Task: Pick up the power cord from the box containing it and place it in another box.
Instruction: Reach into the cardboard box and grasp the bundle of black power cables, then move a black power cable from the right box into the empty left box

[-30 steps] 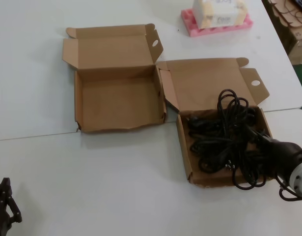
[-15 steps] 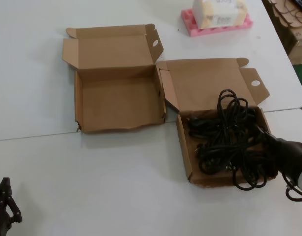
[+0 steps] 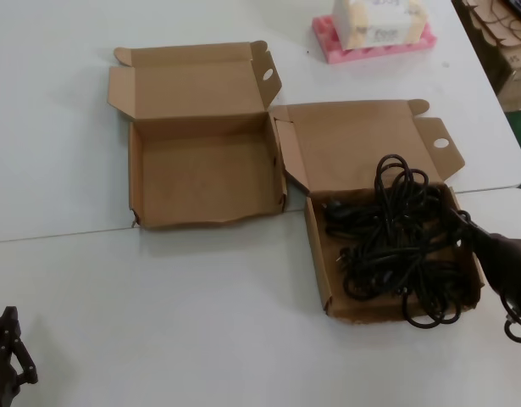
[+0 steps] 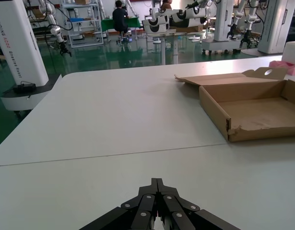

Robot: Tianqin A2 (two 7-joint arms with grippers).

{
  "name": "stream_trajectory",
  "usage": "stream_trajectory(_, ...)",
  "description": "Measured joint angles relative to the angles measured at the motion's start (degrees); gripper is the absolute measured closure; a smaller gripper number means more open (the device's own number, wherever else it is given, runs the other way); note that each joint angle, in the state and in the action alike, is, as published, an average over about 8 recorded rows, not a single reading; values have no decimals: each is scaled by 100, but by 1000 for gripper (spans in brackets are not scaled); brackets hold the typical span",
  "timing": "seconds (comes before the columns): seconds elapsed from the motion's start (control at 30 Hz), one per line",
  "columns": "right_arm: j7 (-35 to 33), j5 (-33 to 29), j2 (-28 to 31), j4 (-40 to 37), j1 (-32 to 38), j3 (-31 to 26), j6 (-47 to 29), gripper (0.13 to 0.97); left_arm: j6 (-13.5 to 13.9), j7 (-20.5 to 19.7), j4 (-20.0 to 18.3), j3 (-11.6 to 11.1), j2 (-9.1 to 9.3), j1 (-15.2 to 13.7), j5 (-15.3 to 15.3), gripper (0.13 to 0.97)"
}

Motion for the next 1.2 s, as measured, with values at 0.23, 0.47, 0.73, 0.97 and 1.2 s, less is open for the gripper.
stream_trajectory(0.23,0,0,16,27,-102,178,-88,905,0,0,0,0,0,0,0,934)
stream_trajectory(0.47,0,0,83,260,-363,541,-138,906,0,0,0,0,0,0,1,934)
stream_trajectory(0.73,0,0,165,602,-726,1059,-243,907,0,-2,0,0,0,0,1,934)
stream_trajectory(0.97,0,0,285,963,-1000,1435,-321,908,0,-2,0,0,0,0,1,934)
stream_trajectory(1.2,0,0,355,1352,-1164,1656,-383,908,0,-2,0,0,0,0,2,934)
